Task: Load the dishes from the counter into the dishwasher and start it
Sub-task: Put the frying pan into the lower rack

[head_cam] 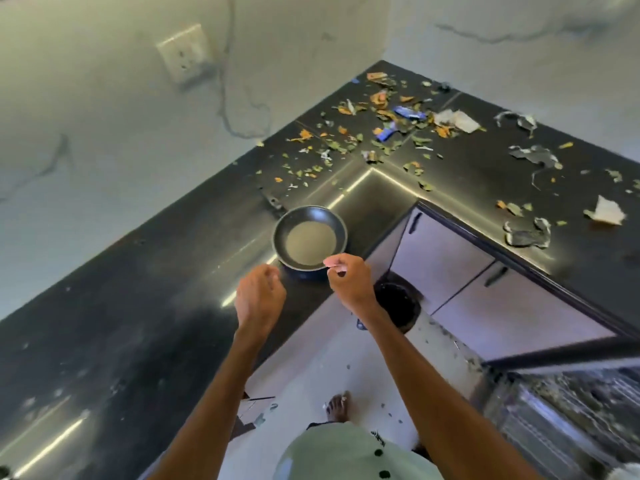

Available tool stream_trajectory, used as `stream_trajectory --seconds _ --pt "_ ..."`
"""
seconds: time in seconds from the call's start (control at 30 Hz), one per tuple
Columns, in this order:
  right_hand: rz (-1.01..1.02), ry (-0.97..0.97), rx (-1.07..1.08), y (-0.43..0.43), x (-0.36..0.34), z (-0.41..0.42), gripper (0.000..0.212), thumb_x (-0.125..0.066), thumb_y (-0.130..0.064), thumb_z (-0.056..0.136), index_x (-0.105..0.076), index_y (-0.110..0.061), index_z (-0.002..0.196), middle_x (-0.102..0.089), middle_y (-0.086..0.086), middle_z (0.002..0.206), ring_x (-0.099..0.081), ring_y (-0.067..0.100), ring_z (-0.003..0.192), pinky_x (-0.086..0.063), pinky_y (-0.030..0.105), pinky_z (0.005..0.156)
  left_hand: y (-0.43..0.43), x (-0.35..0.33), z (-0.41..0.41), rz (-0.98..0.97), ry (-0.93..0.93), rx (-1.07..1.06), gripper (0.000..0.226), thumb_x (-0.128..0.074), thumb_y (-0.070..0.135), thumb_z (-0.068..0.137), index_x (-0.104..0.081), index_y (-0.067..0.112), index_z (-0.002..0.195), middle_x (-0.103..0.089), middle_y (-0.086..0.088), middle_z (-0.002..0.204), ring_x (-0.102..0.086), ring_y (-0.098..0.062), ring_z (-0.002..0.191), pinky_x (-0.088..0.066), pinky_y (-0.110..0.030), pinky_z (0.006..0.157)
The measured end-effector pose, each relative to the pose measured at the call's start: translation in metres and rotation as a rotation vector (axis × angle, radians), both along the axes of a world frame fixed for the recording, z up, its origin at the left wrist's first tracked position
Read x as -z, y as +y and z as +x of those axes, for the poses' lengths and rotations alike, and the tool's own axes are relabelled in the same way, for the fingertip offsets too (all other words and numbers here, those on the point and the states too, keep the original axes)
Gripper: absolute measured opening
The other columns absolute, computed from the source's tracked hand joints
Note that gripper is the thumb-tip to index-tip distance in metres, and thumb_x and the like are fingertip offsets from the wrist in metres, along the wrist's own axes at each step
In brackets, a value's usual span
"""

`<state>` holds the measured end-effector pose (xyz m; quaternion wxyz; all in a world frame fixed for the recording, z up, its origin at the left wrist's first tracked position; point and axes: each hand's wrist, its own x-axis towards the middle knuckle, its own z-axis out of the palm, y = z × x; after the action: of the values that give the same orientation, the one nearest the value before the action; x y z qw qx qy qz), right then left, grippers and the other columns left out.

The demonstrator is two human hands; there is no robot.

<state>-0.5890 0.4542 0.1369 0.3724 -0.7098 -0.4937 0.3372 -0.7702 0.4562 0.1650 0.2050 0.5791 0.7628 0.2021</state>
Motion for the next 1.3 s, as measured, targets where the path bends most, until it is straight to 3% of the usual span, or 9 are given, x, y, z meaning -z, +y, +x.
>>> stream_trajectory --seconds 0.13,0.3,0.4,0.53,0.67,0.8,0.97,1.13,1.3 --pt "-0.076 -0.035 0.003 0.011 0.009 -0.014 0.026 -0.06 -0.005 0.083 -0.078 -0.012 0.102 -0.077 0.003 0.101 -0.071 0.016 0.095 -0.057 0.033 0.092 0.032 0.023 -0.023 -0.186 -0.116 -0.025 0.019 -0.06 0.032 0.085 -0.071 0.017 0.09 -0.072 -0.009 0.099 -0.066 -0.034 0.099 -0.05 -0.037 0.081" --pt "-0.128 -0.043 0.066 0.018 0.01 0.003 0.023 -0.061 -0.005 0.09 -0.075 -0.013 0.106 -0.075 0.003 0.105 -0.066 0.009 0.093 -0.056 0.023 0.087 0.083 0.067 -0.006 -0.407 -0.299 -0.071 0.064 -0.062 0.066 0.076 -0.068 0.003 0.085 -0.073 -0.015 0.083 -0.071 -0.03 0.073 -0.057 -0.035 0.068" --pt "-0.154 -0.05 0.083 0.02 0.01 0.018 0.024 -0.06 -0.004 0.091 -0.075 -0.012 0.108 -0.074 0.003 0.105 -0.066 0.009 0.092 -0.049 0.005 0.074 0.103 0.085 0.009 -0.47 -0.574 -0.173 0.043 -0.069 0.039 0.09 -0.062 0.0 0.106 -0.072 -0.015 0.096 -0.07 -0.022 0.06 -0.063 -0.041 0.067" --pt "-0.143 -0.048 0.094 0.021 0.007 0.039 0.023 -0.061 -0.004 0.094 -0.074 -0.008 0.112 -0.074 0.004 0.108 -0.065 0.009 0.093 -0.044 0.0 0.068 0.123 0.111 0.013 -0.498 -0.643 -0.222 0.039 -0.06 0.021 0.095 -0.055 -0.007 0.122 -0.073 -0.02 0.093 -0.072 -0.028 0.054 -0.063 -0.041 0.066" --pt "-0.137 -0.044 0.116 0.021 0.006 0.053 0.023 -0.06 -0.006 0.096 -0.074 -0.008 0.114 -0.07 -0.004 0.103 -0.06 0.004 0.092 -0.048 0.005 0.079 0.123 0.102 0.019 -0.474 -0.527 -0.149 0.025 -0.055 0.004 0.086 -0.065 -0.009 0.106 -0.07 -0.011 0.064 -0.069 -0.02 0.046 -0.059 -0.025 0.055" --pt "-0.091 -0.023 0.162 0.021 0.0 0.064 0.021 -0.062 -0.005 0.093 -0.077 -0.011 0.106 -0.077 0.004 0.104 -0.068 0.009 0.092 -0.056 0.027 0.094 0.117 0.079 0.039 -0.377 -0.447 -0.023 0.027 -0.057 0.003 0.085 -0.066 -0.017 0.101 -0.073 -0.021 0.086 -0.074 -0.033 0.075 -0.043 -0.015 0.039" --pt "-0.042 0.024 0.262 0.017 -0.017 0.087 0.022 -0.063 -0.003 0.088 -0.079 -0.016 0.098 -0.078 -0.002 0.098 -0.071 0.009 0.091 -0.055 0.022 0.093 0.114 0.049 0.074 -0.232 -0.165 0.267 0.035 -0.044 0.027 0.062 -0.072 0.008 0.056 -0.069 -0.007 0.054 -0.069 -0.021 0.062 -0.055 -0.033 0.057" --pt "0.028 -0.001 0.364 0.007 -0.032 0.12 0.022 -0.064 -0.007 0.088 -0.079 -0.019 0.099 -0.078 -0.004 0.097 -0.071 0.008 0.089 -0.056 0.022 0.09 0.105 0.002 0.127 0.042 0.063 0.563 0.027 -0.054 0.024 0.079 -0.056 0.006 0.059 -0.052 -0.004 0.049 -0.056 -0.029 0.052 -0.042 -0.034 0.049" --pt "0.093 0.017 0.405 -0.016 -0.045 0.158 0.013 -0.07 -0.01 0.089 -0.076 -0.016 0.1 -0.076 -0.003 0.096 -0.07 0.007 0.087 -0.058 0.026 0.088 0.087 -0.038 0.185 0.256 0.212 0.855 0.016 -0.058 0.026 0.088 -0.067 0.017 0.079 -0.068 -0.008 0.07 -0.064 -0.037 0.07 -0.048 -0.037 0.06"
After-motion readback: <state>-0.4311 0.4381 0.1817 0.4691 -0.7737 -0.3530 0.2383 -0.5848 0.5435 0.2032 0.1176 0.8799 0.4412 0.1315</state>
